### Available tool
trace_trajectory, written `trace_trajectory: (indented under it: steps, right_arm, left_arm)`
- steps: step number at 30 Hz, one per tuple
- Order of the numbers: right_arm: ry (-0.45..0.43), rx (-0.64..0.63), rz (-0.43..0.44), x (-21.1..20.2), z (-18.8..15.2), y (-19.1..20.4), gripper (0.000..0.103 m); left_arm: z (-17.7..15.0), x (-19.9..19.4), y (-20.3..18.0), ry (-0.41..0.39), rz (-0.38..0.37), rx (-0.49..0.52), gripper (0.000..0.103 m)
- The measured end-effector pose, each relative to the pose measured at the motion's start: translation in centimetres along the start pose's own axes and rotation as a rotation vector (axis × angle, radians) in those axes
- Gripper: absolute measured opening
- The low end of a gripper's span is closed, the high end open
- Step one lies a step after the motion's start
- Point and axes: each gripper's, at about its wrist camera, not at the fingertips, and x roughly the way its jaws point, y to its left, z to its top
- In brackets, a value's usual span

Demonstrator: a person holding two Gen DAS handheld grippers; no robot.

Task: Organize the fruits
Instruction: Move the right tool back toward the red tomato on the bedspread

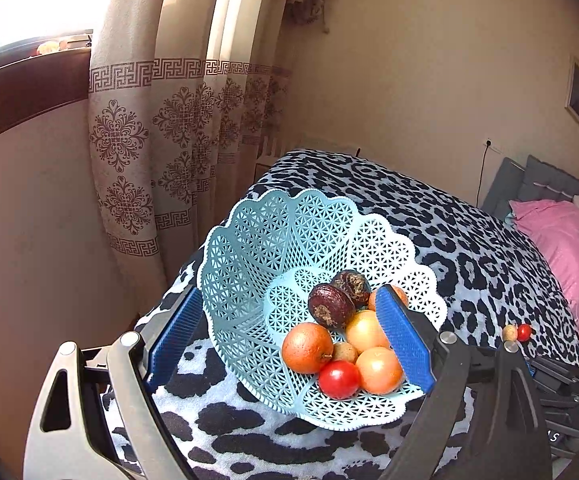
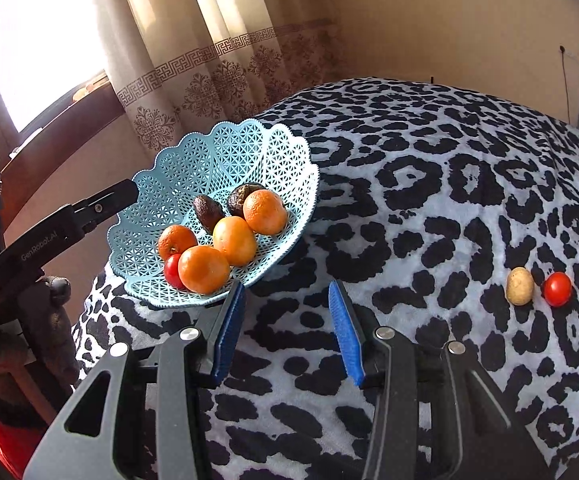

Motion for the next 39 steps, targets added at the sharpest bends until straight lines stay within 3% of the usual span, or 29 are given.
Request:
trace_trajectory:
  steps: [34,36,39]
  right_arm:
    - [-0.024,0.124,-0.122,-3.5,-2.5,-7.8,0.044]
    - [-0.03,0.133,-0.127,-3.8,-2.6,-8.3,0.049]
    - [-0.04,0.145,-0.139,-4.2,-2.9,-9.1,0.052]
  left_arm:
    - [-0.8,-0.8,-5.2,0.017,-0.069,0.097,0.09]
    - [-0.9,-0.7,-5.5,0.02,-0.071,0.102,0.096]
    - [-1.0,-0.8,-6.1,0.021,-0.077,0.114,0.096]
